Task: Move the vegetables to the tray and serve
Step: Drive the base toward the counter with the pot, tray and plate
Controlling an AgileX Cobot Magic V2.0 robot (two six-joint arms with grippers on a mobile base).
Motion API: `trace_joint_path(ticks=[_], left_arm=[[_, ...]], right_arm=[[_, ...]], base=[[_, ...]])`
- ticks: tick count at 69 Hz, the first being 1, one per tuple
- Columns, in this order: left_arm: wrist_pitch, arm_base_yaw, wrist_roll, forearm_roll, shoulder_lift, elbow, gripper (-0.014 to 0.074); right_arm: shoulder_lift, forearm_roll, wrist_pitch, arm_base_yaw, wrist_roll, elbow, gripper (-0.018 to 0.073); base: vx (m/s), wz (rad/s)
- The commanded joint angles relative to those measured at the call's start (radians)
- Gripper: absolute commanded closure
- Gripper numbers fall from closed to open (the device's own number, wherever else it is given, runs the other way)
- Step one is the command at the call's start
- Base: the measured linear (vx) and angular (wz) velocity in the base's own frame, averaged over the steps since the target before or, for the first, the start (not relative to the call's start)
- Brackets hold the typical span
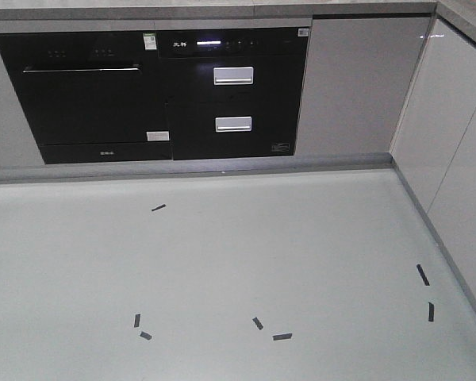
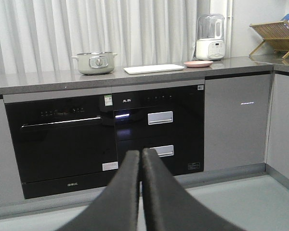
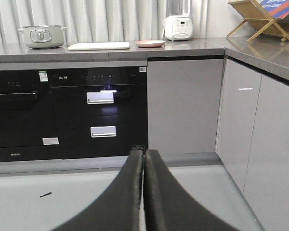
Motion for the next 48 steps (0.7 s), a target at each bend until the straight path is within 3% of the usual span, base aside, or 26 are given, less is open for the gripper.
trace_joint_path(ticks=[1,48], left_arm=[[-0.076,-0.004,-0.008,-0.003,-0.014,0.027,0.0602],[-0.076,-0.004,-0.008,-0.003,-0.014,0.027,0.0602]], right_arm=[[-0.009,-0.01,-0.073,0.0,-0.009,0.016,0.0565],[-0.009,-0.01,-0.073,0.0,-0.009,0.016,0.0565]], base=[[0.0,0.0],[0.0,0.0]])
